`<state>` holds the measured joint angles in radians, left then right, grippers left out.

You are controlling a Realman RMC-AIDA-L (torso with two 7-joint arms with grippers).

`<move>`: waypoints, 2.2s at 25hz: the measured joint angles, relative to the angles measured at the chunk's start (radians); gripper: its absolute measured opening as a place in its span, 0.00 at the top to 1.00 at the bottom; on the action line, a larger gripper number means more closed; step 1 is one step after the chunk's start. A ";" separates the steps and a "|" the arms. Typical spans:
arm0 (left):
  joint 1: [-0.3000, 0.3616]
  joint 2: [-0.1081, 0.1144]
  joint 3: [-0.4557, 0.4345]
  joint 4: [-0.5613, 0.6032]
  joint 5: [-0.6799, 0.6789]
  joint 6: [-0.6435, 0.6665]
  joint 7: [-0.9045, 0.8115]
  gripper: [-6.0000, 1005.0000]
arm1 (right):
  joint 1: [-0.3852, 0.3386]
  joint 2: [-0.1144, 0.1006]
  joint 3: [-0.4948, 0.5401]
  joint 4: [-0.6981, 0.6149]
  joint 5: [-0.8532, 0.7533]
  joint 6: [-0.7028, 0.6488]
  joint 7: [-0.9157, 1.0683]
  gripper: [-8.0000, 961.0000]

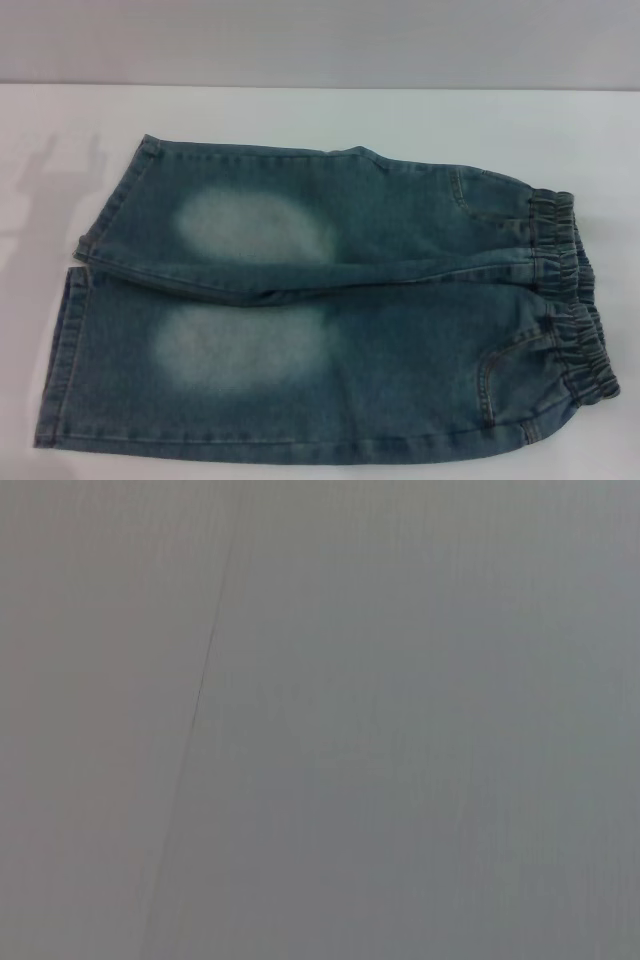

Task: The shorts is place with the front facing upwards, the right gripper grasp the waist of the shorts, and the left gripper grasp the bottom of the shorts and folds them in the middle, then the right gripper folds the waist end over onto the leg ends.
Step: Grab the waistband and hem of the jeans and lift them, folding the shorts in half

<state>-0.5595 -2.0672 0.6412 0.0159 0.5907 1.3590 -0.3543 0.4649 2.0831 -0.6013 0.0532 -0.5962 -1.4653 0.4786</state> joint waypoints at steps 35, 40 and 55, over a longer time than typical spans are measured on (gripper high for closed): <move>0.026 0.205 0.544 0.545 0.305 -0.213 -1.105 0.43 | -0.065 -0.006 0.011 -0.033 0.007 -0.001 0.007 0.41; 0.046 0.270 0.504 0.621 0.588 -0.174 -1.358 0.43 | -0.098 -0.009 0.017 -0.085 0.009 0.046 -0.020 0.41; 0.081 0.332 0.227 0.593 1.199 0.200 -1.872 0.43 | -0.129 -0.009 0.104 -0.140 0.010 0.167 -0.068 0.41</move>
<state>-0.4788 -1.7351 0.8683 0.6092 1.7897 1.5590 -2.2262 0.3356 2.0740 -0.4972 -0.0867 -0.5857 -1.2983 0.4105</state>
